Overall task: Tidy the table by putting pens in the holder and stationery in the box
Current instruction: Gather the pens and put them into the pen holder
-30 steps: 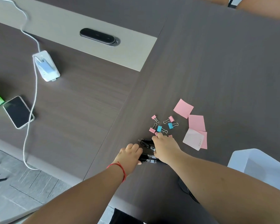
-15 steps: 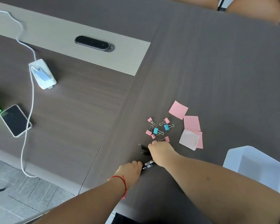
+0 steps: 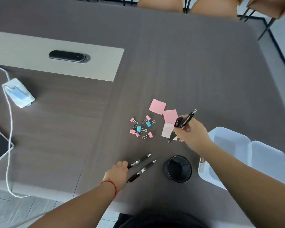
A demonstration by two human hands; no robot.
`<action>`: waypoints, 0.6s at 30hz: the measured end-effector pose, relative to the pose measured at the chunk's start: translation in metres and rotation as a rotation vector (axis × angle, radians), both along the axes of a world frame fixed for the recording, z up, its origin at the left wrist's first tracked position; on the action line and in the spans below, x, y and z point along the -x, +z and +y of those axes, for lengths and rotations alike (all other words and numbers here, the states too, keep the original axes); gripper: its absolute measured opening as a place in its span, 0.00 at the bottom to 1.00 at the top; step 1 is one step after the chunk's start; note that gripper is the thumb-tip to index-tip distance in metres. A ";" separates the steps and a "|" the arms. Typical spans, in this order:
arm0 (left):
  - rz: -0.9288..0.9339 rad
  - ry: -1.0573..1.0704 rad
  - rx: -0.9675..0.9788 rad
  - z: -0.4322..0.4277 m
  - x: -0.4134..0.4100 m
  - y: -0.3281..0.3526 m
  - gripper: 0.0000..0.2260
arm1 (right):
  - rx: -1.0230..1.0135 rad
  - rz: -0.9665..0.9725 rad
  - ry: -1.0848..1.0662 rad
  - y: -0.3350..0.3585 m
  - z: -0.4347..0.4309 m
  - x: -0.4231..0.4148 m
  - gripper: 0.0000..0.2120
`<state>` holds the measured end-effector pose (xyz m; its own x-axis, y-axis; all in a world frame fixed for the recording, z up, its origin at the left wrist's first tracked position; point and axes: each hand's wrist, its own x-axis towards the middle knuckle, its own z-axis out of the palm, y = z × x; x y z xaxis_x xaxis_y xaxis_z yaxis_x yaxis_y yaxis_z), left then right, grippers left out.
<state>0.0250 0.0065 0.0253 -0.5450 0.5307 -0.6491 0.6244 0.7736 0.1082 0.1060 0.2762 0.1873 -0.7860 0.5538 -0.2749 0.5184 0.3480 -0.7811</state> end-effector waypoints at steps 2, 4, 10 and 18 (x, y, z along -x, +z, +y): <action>0.028 -0.046 0.018 0.007 -0.010 -0.002 0.14 | 0.137 0.086 -0.076 0.000 0.001 -0.035 0.10; 0.080 -0.005 0.019 0.015 -0.019 0.000 0.20 | 0.241 0.150 -0.125 -0.006 -0.001 -0.069 0.09; 0.091 -0.019 0.030 0.033 -0.044 -0.003 0.26 | 0.034 -0.019 -0.038 -0.068 -0.025 -0.122 0.09; 0.158 -0.109 0.126 0.036 -0.043 -0.002 0.11 | -0.489 -0.063 0.327 -0.103 -0.051 -0.115 0.04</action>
